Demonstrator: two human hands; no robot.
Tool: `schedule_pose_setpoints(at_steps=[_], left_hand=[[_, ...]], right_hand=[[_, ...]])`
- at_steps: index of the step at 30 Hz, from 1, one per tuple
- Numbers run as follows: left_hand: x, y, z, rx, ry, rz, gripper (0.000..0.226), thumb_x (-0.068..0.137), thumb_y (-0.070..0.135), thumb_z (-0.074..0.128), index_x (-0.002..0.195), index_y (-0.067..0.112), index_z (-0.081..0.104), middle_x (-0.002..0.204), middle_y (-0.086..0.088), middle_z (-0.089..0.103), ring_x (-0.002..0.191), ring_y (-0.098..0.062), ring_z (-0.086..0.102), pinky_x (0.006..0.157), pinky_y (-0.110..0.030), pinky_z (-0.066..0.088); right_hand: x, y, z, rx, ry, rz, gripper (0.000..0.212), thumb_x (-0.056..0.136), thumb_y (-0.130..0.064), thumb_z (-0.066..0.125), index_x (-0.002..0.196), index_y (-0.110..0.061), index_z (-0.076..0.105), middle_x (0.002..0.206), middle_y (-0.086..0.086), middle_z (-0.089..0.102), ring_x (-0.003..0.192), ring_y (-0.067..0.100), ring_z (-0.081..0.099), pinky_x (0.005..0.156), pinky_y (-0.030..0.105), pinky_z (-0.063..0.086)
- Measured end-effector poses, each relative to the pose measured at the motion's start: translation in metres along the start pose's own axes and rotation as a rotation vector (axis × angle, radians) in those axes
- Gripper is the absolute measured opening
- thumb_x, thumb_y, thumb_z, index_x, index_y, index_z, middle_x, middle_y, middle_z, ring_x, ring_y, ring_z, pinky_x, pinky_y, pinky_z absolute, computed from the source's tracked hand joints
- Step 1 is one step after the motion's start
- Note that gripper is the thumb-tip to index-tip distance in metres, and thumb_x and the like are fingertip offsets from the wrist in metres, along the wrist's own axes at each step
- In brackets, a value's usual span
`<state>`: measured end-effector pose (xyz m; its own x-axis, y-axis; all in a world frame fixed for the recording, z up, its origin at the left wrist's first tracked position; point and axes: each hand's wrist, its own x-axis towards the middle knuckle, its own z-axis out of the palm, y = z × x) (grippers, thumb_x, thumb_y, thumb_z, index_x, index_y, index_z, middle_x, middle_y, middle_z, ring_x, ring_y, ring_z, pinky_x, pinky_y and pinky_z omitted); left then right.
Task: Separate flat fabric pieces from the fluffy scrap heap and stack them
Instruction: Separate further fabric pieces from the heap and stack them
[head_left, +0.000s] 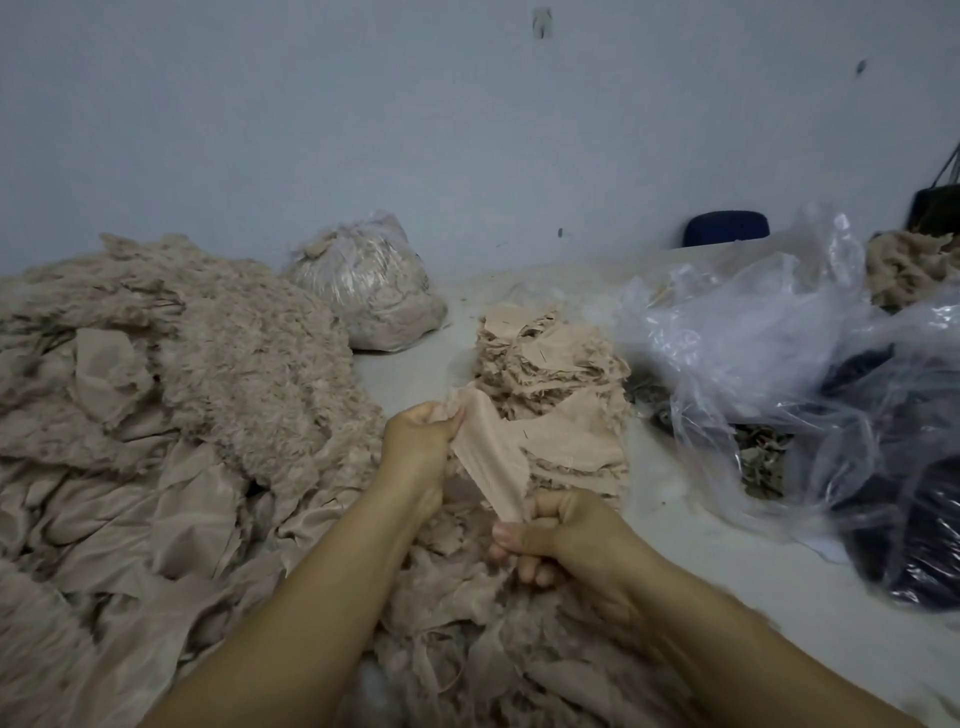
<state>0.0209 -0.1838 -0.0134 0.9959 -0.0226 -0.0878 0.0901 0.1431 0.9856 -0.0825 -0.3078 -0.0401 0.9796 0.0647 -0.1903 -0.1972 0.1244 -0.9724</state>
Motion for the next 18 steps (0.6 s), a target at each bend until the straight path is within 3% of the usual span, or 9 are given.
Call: schedule_pose_setpoints(at_steps=[4,6,8,11,13,15,18], left_hand=[[0.007,0.003,0.007,-0.046,0.113,-0.02,0.014,0.093,0.007,0.057,0.08,0.009,0.06,0.082,-0.011,0.06,0.075,-0.021,0.054,0.066,-0.033,0.045],[0.013,0.016,0.004,-0.071,0.19,0.025,0.018,0.093,0.011,0.058,0.075,0.012,0.062,0.079,-0.009,0.064,0.074,-0.021,0.058,0.069,-0.033,0.048],[0.011,0.027,0.003,-0.093,0.112,0.058,0.017,0.093,0.011,0.058,0.077,0.015,0.065,0.074,-0.004,0.066,0.07,-0.02,0.062,0.067,-0.031,0.05],[-0.002,0.03,0.021,-0.116,-0.094,0.007,0.013,0.093,0.003,0.054,0.087,0.007,0.065,0.072,-0.006,0.068,0.065,-0.017,0.063,0.057,-0.026,0.053],[-0.009,0.026,0.033,-0.079,-0.171,0.006,0.014,0.093,0.004,0.053,0.086,0.008,0.065,0.078,-0.008,0.069,0.069,-0.02,0.065,0.063,-0.032,0.055],[-0.009,0.025,0.039,-0.049,-0.172,0.024,0.014,0.094,0.012,0.056,0.083,0.011,0.065,0.076,-0.006,0.069,0.066,-0.018,0.066,0.06,-0.032,0.058],[-0.003,0.024,0.037,-0.002,-0.124,-0.044,0.018,0.094,0.024,0.057,0.083,0.012,0.062,0.061,-0.001,0.064,0.046,-0.011,0.056,0.04,-0.019,0.046]], right_hand=[[-0.008,0.004,-0.01,-0.099,-0.054,0.125,0.014,0.079,0.0,0.072,0.066,-0.006,0.07,0.061,0.009,0.069,0.04,0.008,0.058,0.037,0.015,0.044],[-0.017,0.006,-0.011,-0.169,-0.128,0.174,0.013,0.077,-0.003,0.076,0.086,-0.006,0.069,0.062,0.008,0.07,0.042,0.01,0.062,0.038,0.017,0.046],[-0.016,0.0,-0.016,-0.229,-0.11,0.138,0.044,0.068,-0.028,0.082,0.105,-0.013,0.063,0.071,0.006,0.073,0.045,0.011,0.063,0.039,0.018,0.046],[0.0,-0.02,-0.017,-0.027,0.054,0.019,0.057,0.055,-0.062,0.07,0.091,-0.018,0.069,0.076,0.001,0.074,0.042,0.011,0.055,0.036,0.019,0.04],[0.015,-0.033,-0.016,0.243,0.189,-0.088,0.047,0.062,-0.055,0.073,0.084,-0.013,0.071,0.073,0.003,0.071,0.048,0.014,0.061,0.04,0.021,0.044],[0.033,-0.04,-0.025,0.371,0.386,-0.244,0.029,0.078,-0.03,0.074,0.094,-0.006,0.07,0.081,0.007,0.075,0.063,0.018,0.07,0.051,0.027,0.054],[0.053,-0.047,-0.046,0.197,0.606,-0.335,0.014,0.086,-0.021,0.07,0.089,-0.007,0.068,0.085,0.008,0.074,0.076,0.026,0.07,0.072,0.041,0.058]])
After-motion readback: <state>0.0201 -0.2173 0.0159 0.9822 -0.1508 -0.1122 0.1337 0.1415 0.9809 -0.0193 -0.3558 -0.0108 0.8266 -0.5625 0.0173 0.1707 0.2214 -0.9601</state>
